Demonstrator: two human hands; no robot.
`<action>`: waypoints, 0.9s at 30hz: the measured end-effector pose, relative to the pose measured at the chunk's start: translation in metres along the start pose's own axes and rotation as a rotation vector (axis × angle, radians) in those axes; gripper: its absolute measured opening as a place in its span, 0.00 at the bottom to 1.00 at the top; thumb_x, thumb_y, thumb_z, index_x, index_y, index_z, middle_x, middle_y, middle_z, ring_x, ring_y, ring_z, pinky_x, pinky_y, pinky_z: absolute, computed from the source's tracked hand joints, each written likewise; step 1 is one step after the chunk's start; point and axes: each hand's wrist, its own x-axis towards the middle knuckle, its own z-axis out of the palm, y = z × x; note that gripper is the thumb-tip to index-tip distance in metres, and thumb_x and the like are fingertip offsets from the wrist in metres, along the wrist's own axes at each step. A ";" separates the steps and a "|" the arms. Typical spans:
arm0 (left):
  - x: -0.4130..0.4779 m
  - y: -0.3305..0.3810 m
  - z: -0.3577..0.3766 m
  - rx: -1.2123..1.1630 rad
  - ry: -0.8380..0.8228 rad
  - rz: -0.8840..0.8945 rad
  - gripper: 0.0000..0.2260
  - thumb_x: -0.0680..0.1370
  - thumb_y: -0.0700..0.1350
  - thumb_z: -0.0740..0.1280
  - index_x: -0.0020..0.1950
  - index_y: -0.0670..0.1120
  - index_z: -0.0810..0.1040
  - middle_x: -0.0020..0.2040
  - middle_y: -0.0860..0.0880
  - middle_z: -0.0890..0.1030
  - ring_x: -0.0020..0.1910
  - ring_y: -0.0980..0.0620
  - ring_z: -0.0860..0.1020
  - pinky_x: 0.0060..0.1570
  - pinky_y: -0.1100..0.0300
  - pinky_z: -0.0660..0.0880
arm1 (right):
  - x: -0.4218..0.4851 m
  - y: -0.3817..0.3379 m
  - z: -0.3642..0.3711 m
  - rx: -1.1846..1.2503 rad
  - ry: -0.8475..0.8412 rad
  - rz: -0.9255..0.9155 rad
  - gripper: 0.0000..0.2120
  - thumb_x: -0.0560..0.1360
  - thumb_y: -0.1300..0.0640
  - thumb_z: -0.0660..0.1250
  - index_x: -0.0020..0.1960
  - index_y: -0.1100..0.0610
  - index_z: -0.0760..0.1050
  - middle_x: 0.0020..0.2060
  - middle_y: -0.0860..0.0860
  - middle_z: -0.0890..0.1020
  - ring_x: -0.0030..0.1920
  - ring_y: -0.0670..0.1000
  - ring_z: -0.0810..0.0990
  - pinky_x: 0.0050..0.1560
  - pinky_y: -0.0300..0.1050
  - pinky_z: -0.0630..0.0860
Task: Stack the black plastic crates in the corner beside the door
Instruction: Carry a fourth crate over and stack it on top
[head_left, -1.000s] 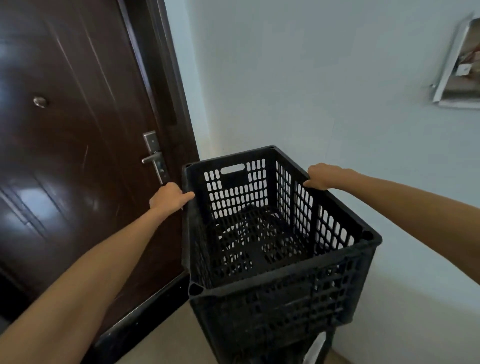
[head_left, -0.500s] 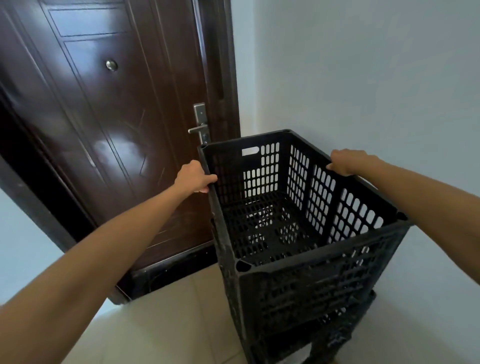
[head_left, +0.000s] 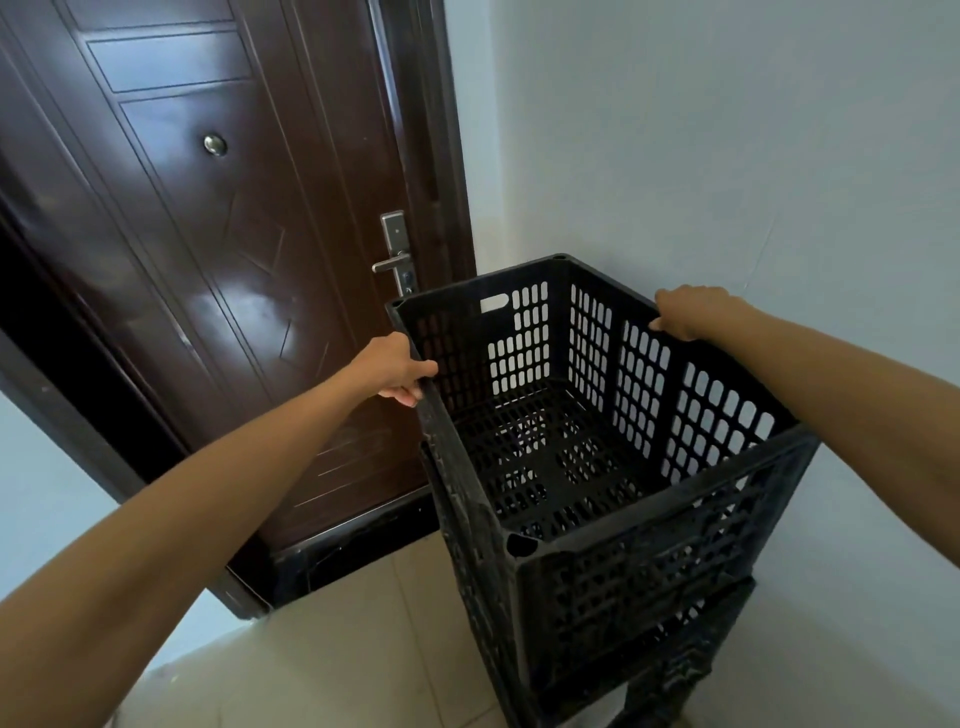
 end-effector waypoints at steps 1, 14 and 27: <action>-0.001 -0.001 0.000 0.058 -0.008 0.015 0.15 0.80 0.53 0.65 0.45 0.41 0.77 0.30 0.49 0.83 0.27 0.55 0.82 0.29 0.64 0.76 | -0.001 0.000 0.001 -0.010 0.009 -0.002 0.23 0.81 0.46 0.56 0.70 0.60 0.64 0.64 0.59 0.74 0.62 0.59 0.75 0.58 0.52 0.72; -0.004 -0.029 0.024 0.686 0.397 0.704 0.22 0.82 0.58 0.48 0.61 0.49 0.75 0.58 0.48 0.78 0.58 0.45 0.76 0.56 0.49 0.73 | -0.059 -0.021 0.035 0.028 0.119 -0.176 0.31 0.79 0.42 0.58 0.77 0.53 0.54 0.75 0.56 0.59 0.74 0.61 0.59 0.70 0.59 0.62; -0.022 -0.035 0.053 0.368 0.344 1.021 0.21 0.83 0.49 0.45 0.39 0.49 0.72 0.36 0.52 0.75 0.41 0.48 0.75 0.55 0.49 0.68 | -0.236 -0.144 -0.012 0.677 -0.202 -0.396 0.36 0.73 0.27 0.49 0.70 0.48 0.67 0.56 0.45 0.78 0.54 0.48 0.77 0.60 0.48 0.71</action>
